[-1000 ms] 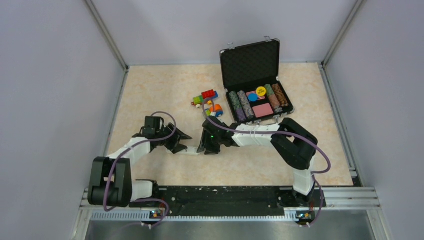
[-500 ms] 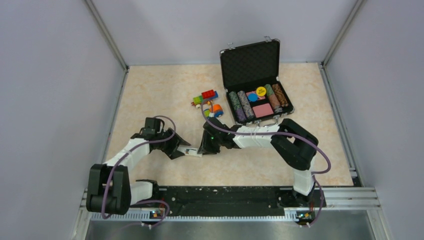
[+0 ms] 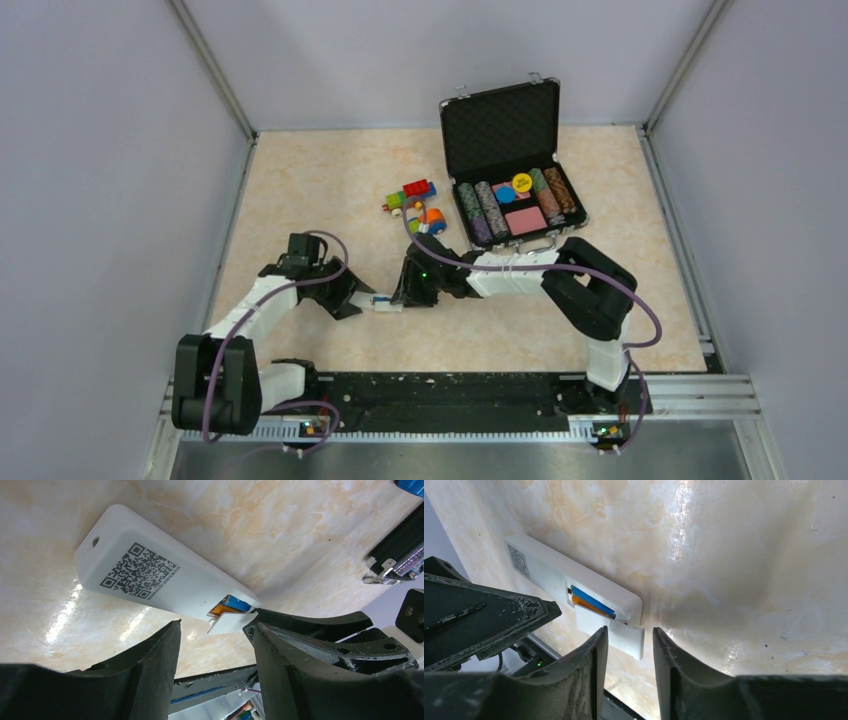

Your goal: Load the batteries into the remote control

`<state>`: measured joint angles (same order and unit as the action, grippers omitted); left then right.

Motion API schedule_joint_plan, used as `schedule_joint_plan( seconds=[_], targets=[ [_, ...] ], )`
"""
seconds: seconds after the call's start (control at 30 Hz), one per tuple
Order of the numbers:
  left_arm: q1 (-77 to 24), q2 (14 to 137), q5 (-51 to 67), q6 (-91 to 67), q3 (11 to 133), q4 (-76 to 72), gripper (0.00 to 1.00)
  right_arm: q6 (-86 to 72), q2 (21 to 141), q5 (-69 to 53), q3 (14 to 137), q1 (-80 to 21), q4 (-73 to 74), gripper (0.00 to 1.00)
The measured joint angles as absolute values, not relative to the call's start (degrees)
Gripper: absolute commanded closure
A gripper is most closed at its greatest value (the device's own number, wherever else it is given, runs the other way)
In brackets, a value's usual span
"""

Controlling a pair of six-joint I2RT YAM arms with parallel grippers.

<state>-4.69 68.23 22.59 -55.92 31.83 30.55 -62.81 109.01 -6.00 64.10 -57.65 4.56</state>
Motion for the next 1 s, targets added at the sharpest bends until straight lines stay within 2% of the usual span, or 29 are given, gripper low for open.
schedule_joint_plan(
  seconds=[0.13,0.47,0.87,1.0],
  targets=[
    [-4.7,67.8,22.6,-55.9,32.1,30.9,0.39,-63.2,108.8,-6.1,64.1,-57.6,4.3,0.55],
    [-4.7,67.6,24.7,-56.4,32.2,31.4,0.36,-63.8,108.4,-8.1,63.1,-57.6,4.1,0.56],
    [-5.5,64.4,28.3,-63.0,31.4,31.0,0.32,-64.5,108.4,-9.1,62.2,-57.6,3.4,0.69],
    [-6.0,64.4,28.3,-64.2,31.2,30.9,0.32,-64.9,108.4,-9.1,62.2,-57.6,2.5,0.78]
  ],
)
